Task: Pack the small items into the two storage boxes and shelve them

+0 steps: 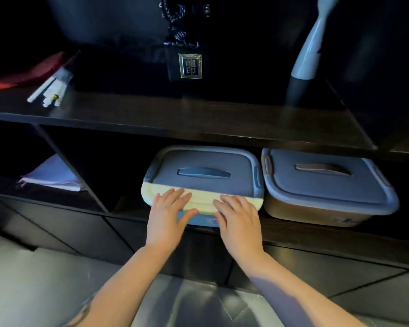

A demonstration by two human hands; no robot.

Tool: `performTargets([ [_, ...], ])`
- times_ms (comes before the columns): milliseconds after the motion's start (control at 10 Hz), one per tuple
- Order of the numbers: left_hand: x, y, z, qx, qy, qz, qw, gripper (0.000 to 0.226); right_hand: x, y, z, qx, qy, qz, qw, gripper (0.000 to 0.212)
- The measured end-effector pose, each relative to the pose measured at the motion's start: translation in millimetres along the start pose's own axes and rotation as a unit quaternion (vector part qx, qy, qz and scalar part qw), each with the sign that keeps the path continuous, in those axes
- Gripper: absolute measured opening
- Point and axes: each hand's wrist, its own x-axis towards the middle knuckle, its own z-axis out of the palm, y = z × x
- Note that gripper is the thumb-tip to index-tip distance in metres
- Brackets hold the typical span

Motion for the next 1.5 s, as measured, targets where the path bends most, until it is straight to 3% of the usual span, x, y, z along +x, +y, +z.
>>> performTargets([
  [200, 19, -5, 5, -0.007, 0.008, 0.043, 0.999, 0.046, 9, -2, 10, -0.042, 0.029, 0.019, 0.998, 0.024],
  [300, 33, -8, 9, 0.006, 0.01, 0.038, 0.999, 0.048, 23, -5, 12, -0.044, 0.003, 0.06, 0.997, 0.023],
  [500, 52, -16, 10, 0.015, -0.009, 0.043, 0.999, 0.031, 37, -15, 20, -0.047, -0.026, 0.11, 0.992, 0.025],
  [700, 63, -14, 8, 0.02, -0.029, 0.016, 0.999, 0.042, 48, -17, 15, -0.017, -0.053, 0.128, 0.99, 0.027],
  [900, 71, -14, 9, 0.012, -0.046, 0.021, 0.999, 0.039, 57, -20, 10, -0.023, -0.11, 0.169, 0.979, 0.035],
  [1000, 65, -8, 8, 0.037, -0.044, -0.01, 0.998, 0.038, 50, -20, 6, -0.017, -0.098, 0.148, 0.984, 0.036],
  [1100, 50, 10, 10, -0.014, -0.01, 0.012, 1.0, 0.024, 28, -12, 0, -0.022, -0.022, 0.131, 0.991, 0.028],
  [1200, 38, 43, 17, -0.099, -0.027, 0.091, 0.991, 0.025, 4, 4, -14, -0.025, 0.049, 0.145, 0.988, 0.024],
  [1400, 24, 136, 39, -0.187, -0.085, 0.215, 0.955, 0.03, -62, 49, -76, -0.074, 0.078, 0.216, 0.97, 0.024],
  [1500, 7, 195, 41, -0.192, -0.121, 0.277, 0.934, 0.03, -104, 74, -116, -0.13, 0.118, 0.284, 0.943, 0.025],
])
